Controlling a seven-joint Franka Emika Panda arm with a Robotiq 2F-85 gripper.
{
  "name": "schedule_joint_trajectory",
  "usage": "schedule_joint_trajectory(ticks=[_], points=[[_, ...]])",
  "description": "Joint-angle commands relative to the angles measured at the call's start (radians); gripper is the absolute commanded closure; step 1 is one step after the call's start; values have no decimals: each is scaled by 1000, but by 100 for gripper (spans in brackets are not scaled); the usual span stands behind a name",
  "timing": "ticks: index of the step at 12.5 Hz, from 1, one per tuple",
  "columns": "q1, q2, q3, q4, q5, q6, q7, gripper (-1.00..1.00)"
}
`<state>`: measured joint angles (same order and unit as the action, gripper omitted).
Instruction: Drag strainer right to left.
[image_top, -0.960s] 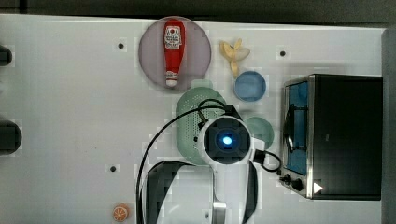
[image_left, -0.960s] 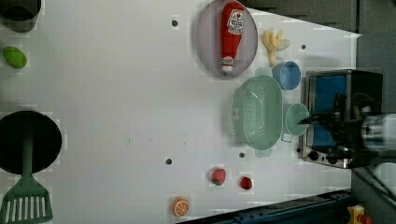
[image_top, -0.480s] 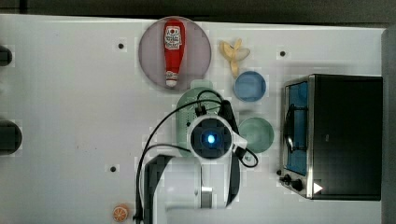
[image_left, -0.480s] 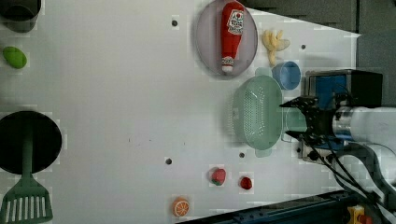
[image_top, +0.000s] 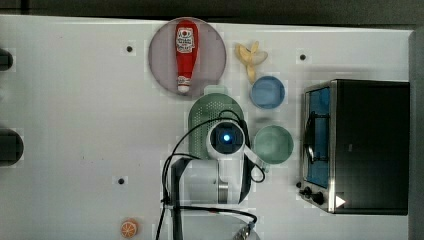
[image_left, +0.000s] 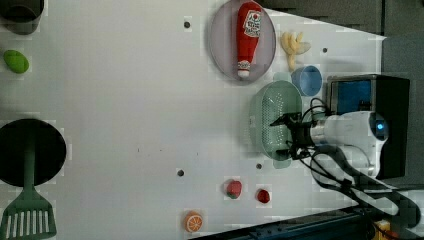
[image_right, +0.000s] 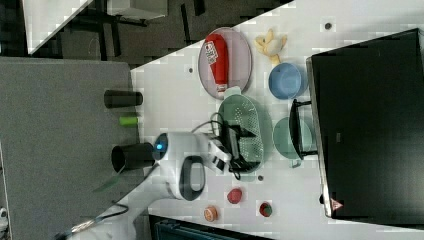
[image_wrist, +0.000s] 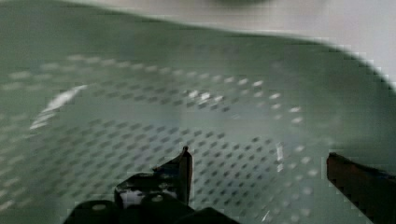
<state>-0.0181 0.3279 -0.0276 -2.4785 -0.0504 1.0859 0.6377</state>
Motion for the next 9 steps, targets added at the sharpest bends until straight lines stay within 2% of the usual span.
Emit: schedule_joint_trajectory(ticks=[1, 9], points=[[20, -8, 35, -6, 5, 71, 127, -100], [102, 39, 70, 1, 28, 124, 187, -100]])
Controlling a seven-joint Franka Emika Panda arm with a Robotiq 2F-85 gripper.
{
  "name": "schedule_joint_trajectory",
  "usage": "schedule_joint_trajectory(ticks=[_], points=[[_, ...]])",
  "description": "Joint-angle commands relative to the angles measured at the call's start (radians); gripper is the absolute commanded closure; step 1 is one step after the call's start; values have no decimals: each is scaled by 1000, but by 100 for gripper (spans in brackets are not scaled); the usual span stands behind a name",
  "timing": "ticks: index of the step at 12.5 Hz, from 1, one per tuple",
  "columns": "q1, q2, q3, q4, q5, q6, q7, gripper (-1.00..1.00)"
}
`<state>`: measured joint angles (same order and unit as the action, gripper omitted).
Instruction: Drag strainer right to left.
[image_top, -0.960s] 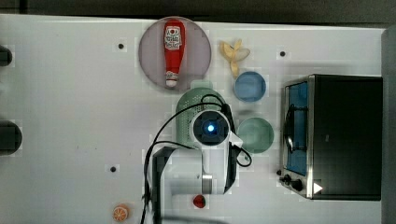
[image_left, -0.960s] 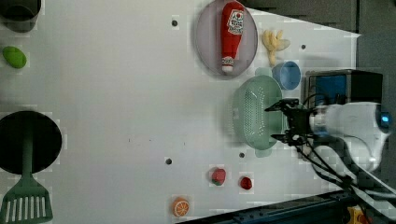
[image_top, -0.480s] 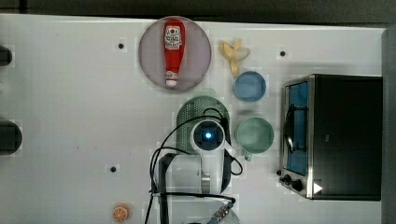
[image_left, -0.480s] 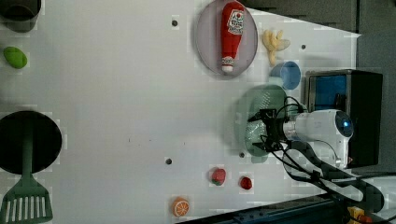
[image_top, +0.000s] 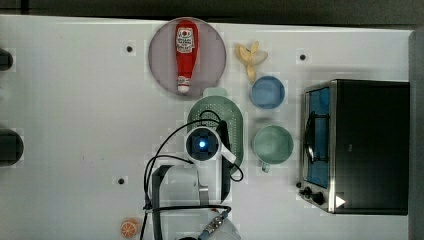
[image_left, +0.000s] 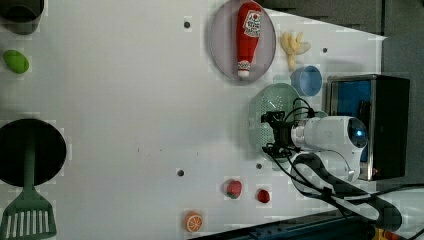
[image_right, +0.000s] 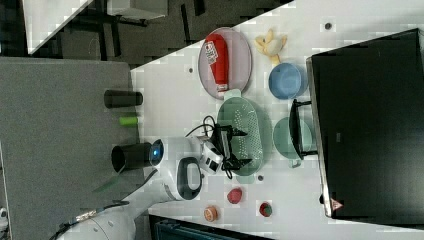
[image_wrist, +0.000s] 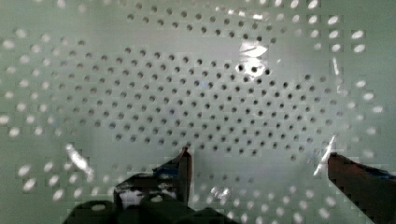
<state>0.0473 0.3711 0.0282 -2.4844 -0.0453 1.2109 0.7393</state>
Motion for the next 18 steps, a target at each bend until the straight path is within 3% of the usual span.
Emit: schedule_joint_trajectory(ticks=[1, 8, 13, 18], points=[[53, -3, 22, 9, 28, -2, 115, -100], [198, 24, 67, 55, 40, -8, 380, -100], [288, 78, 71, 136, 48, -19, 411, -100], [370, 124, 71, 233, 133, -74, 414, -100]])
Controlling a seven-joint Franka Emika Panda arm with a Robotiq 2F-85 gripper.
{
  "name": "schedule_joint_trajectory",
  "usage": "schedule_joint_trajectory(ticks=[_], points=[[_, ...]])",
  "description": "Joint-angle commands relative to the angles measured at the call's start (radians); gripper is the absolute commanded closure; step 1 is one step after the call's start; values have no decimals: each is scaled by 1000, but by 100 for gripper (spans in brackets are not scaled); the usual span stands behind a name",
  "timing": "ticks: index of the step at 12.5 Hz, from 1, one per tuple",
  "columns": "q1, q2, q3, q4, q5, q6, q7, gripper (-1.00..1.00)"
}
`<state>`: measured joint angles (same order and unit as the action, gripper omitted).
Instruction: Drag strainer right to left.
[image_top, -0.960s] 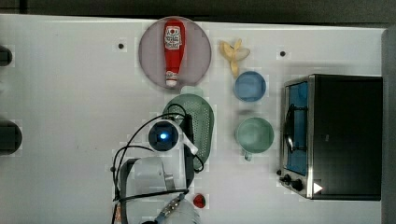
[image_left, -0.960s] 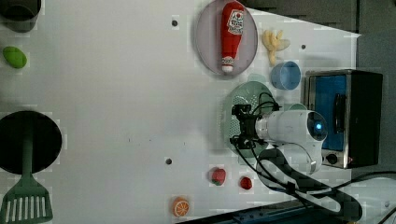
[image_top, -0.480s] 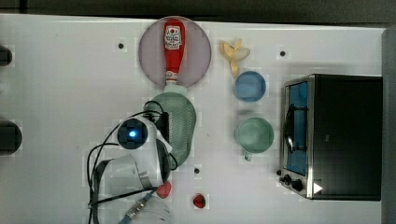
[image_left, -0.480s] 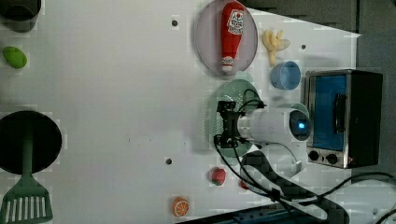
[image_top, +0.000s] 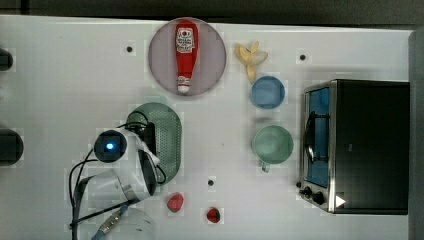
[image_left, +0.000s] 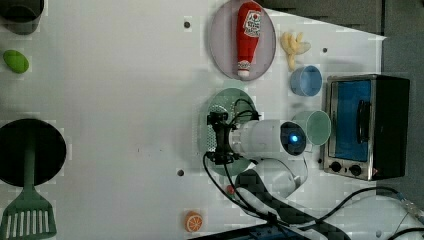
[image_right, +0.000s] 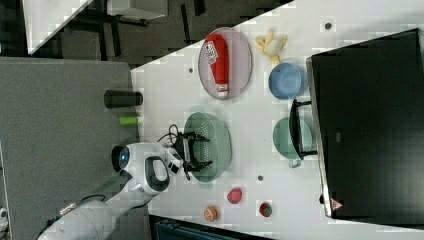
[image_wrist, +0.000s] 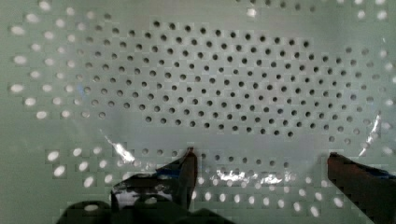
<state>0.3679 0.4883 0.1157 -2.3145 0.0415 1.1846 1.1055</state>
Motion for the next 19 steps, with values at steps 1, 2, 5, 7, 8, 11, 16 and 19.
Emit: schedule_joint_trajectory(ticks=[1, 2, 5, 7, 8, 11, 16, 19], points=[[66, 15, -17, 82, 61, -54, 49, -100], [84, 24, -17, 102, 78, -63, 55, -100], [137, 48, -17, 156, 104, -71, 111, -100], [168, 64, -17, 184, 107, -72, 158, -100], [182, 72, -17, 198, 108, -72, 168, -100], [210, 96, -17, 240, 109, -80, 184, -100], [246, 131, -18, 313, 145, -95, 194, -100], [271, 150, -18, 350, 160, -92, 196, -100]])
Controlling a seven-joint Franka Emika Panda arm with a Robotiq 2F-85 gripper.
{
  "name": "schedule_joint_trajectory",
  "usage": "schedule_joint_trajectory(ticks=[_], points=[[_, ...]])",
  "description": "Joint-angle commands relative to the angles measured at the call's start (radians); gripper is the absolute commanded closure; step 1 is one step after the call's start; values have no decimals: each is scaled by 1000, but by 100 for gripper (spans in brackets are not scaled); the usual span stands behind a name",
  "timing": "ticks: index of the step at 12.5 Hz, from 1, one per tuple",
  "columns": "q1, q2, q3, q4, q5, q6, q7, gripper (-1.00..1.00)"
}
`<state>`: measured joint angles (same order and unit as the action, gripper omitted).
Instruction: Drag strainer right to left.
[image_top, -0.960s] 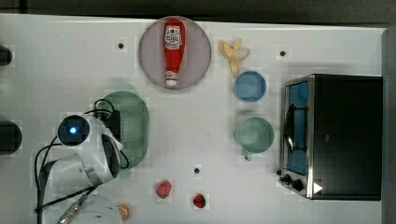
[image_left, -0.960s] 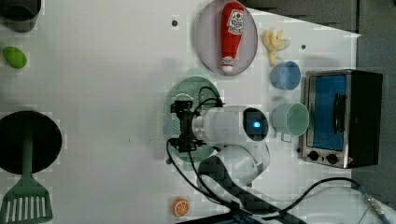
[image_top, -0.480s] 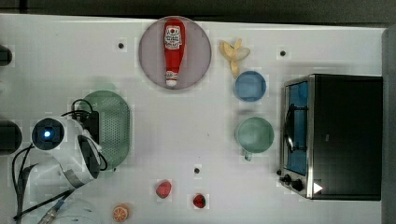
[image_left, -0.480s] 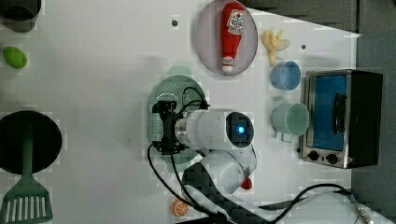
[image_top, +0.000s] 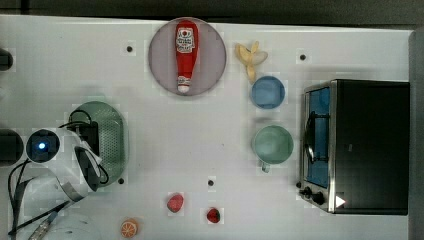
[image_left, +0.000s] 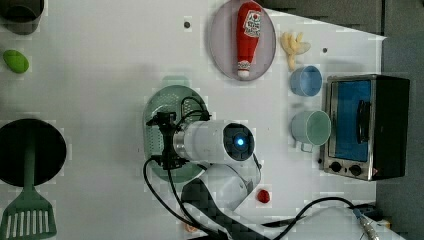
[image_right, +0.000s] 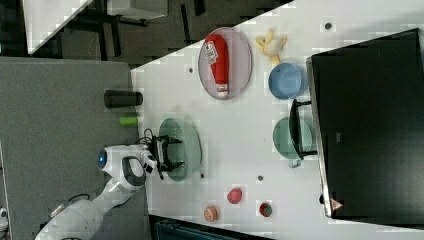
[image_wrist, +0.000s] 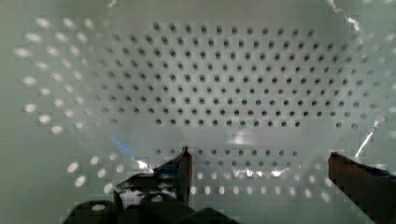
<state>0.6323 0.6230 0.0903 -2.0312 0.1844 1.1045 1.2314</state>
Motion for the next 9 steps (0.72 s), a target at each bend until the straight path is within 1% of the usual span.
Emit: schedule_joint_trajectory(ticks=[1, 3, 5, 6, 9], points=[[14, 22, 7, 79, 26, -16, 71, -100], [27, 35, 6, 105, 31, -12, 71, -100], [34, 23, -9, 106, 12, -12, 52, -100], [35, -2, -27, 103, -10, -24, 6, -100], [33, -141, -111, 84, -58, -186, -239, -100]])
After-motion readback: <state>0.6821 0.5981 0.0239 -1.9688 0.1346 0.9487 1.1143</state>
